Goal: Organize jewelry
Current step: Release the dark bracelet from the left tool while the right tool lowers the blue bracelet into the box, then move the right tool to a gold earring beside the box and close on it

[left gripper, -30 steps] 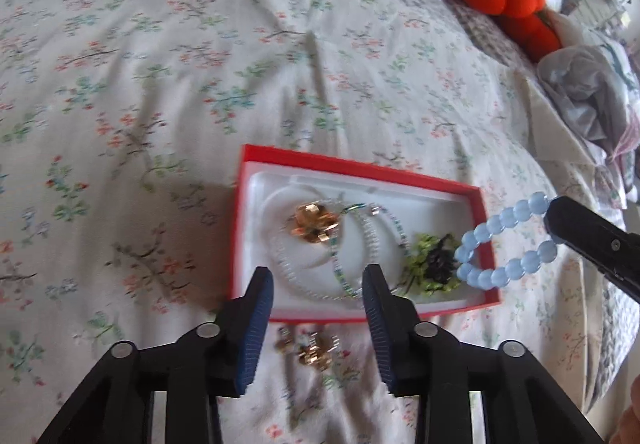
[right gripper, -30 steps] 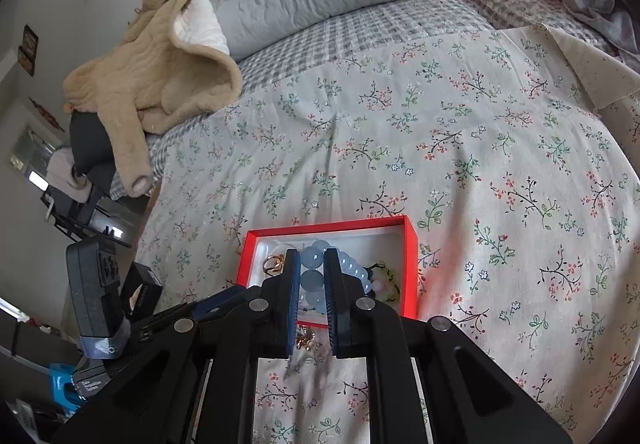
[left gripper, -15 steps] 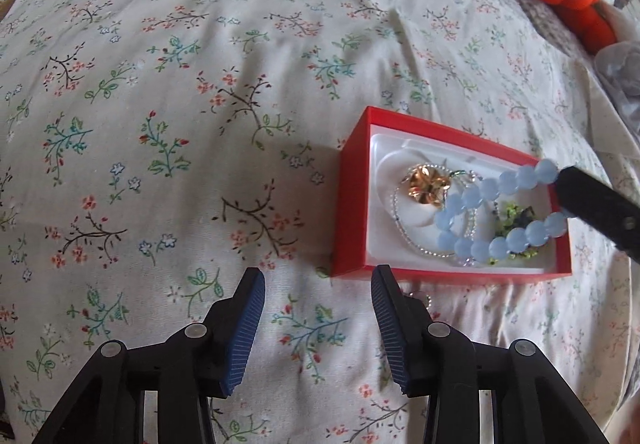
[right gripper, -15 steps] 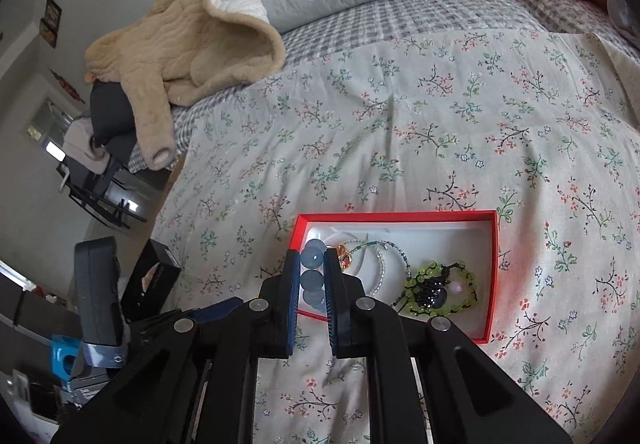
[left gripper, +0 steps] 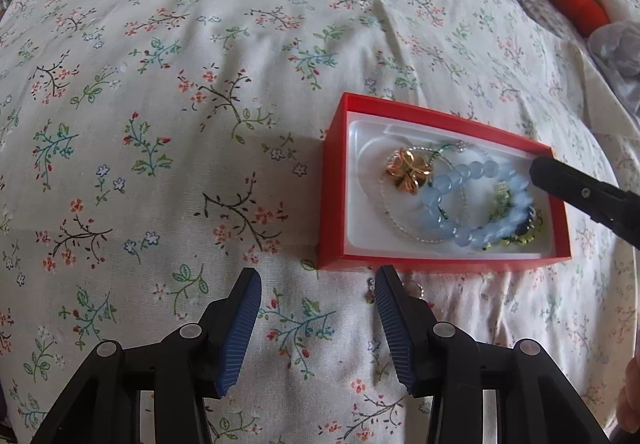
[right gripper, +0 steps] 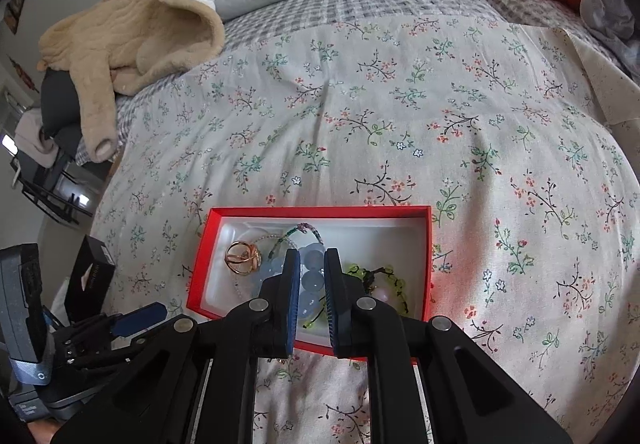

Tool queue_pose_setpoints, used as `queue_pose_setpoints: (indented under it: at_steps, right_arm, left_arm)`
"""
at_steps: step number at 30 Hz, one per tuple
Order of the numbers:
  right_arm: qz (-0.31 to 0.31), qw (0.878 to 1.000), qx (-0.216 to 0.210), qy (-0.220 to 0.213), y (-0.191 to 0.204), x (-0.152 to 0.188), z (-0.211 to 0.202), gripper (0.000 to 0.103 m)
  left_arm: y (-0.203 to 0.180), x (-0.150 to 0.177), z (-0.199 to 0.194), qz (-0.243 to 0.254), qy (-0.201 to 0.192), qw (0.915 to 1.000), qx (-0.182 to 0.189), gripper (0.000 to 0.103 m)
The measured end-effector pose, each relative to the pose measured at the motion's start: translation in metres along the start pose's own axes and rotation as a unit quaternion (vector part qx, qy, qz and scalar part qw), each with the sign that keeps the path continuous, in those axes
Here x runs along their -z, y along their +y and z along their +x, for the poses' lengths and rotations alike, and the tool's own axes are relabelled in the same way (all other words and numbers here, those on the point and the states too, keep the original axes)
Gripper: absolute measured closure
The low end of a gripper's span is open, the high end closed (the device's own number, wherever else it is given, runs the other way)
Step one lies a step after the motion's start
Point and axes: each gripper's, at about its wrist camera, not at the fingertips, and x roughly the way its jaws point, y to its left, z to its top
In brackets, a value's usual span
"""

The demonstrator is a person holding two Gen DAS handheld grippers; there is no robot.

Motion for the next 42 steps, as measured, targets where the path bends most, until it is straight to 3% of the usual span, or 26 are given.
queue_pose_setpoints:
  at_steps: [2,6,20,26,27,34,42]
  right_arm:
    - [0.0,1.0,-0.009,0.0,-0.001,0.0,-0.006,0.085]
    - [-0.007,1.0,-0.001,0.003,-0.001,0.005,-0.018,0.066]
    - [0.004,0.998,0.03,0.057,-0.013,0.037,-0.033,0.049]
    - [0.011,0.995,0.043,0.088,-0.017,0.048,-0.024,0.048]
    - [0.013,0.995,0.045,0.09,-0.018,0.048,-0.023,0.047]
    - [0.026,0.994,0.051,0.095,-0.025,0.049,-0.02,0.047]
    - [0.028,0.994,0.051,0.097,-0.027,0.049,-0.02,0.047]
  left_arm:
    - [-0.002,0.001,0.0,0.003,0.0,1.0,-0.001,0.047]
    - [-0.005,0.003,0.0,0.01,0.004,0.9999,-0.002,0.044]
    - [-0.017,0.016,0.019,0.031,0.047,0.9982,-0.024,0.034]
    - [-0.028,0.022,0.026,0.031,0.055,0.998,0.003,0.035]
    - [-0.03,0.022,0.027,0.032,0.055,0.9979,0.009,0.036]
    - [-0.044,0.02,0.038,0.033,0.064,0.9968,0.035,0.079]
    - [-0.056,0.016,0.053,0.046,0.063,0.9968,0.017,0.092]
